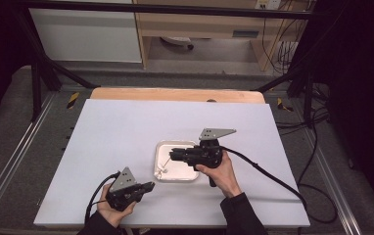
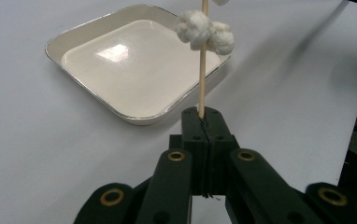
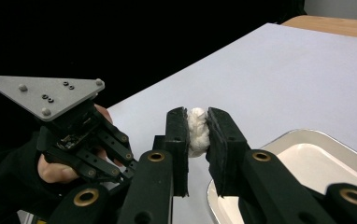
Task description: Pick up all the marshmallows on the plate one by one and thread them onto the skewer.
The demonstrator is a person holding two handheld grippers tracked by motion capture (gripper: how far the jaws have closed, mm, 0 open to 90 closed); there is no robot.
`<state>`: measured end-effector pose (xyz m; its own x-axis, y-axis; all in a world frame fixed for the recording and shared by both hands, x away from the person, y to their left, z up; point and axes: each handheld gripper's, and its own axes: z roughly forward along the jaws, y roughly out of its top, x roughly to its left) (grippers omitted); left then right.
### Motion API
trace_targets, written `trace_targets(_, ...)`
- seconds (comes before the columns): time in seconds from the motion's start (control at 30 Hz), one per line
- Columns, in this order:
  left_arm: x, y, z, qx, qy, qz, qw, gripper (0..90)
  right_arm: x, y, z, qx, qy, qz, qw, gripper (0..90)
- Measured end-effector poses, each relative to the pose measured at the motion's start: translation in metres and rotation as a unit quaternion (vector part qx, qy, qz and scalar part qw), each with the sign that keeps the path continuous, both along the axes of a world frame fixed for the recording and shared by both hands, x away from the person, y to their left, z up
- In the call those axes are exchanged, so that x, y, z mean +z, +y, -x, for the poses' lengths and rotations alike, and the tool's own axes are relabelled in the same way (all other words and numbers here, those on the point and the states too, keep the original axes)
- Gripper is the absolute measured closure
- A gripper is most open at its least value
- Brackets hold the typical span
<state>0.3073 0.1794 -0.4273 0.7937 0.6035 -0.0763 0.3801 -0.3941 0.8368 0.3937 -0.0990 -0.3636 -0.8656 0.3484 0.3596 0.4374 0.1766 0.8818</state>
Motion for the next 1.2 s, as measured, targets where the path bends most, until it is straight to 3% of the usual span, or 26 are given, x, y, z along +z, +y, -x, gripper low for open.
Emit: trace_targets(1.2,-0.0025,-0.0055,0.0015,0.003,0.005,-0.004,1.0000,89.1,-0.0100,0.0096,0.0092,0.013,-0.004,-0.005,0.9999,80.4)
